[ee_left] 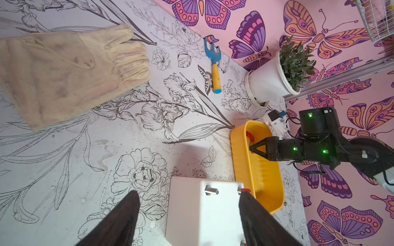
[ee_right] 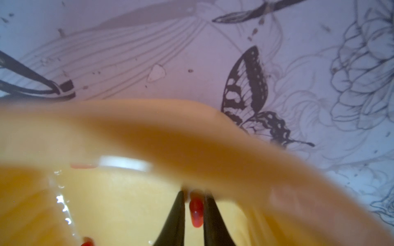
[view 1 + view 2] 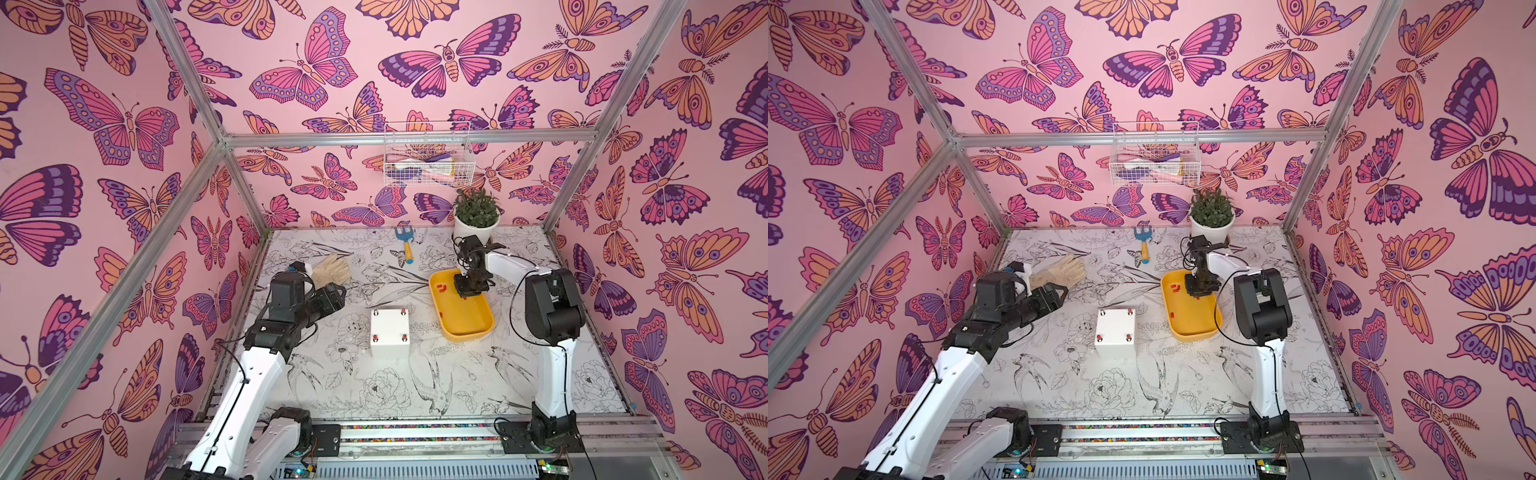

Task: Cover the protruding screws with screw protection sleeves
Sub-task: Pick up the screw protection sleeve from the storage box.

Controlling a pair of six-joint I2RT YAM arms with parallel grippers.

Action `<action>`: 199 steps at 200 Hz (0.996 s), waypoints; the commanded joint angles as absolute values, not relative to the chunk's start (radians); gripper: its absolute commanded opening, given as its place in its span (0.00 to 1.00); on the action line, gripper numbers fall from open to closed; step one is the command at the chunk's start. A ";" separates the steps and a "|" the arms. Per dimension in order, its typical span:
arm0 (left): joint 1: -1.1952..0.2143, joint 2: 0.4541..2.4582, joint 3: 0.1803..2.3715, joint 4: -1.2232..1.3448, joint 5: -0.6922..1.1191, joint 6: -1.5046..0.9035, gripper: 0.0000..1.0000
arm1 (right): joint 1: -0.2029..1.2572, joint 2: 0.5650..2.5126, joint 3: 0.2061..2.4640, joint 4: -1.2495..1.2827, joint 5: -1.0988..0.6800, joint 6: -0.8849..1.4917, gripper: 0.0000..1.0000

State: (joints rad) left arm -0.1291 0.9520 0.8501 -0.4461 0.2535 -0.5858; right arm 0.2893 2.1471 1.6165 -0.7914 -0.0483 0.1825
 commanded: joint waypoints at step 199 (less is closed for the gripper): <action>-0.265 0.999 0.893 -0.456 0.228 -0.589 0.81 | 0.286 2.088 1.566 -0.772 -0.154 0.234 0.13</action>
State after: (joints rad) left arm -0.2108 0.9657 0.8558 -0.4465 0.2489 -0.5957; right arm 0.2878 2.1304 1.5909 -0.7658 -0.1154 0.2092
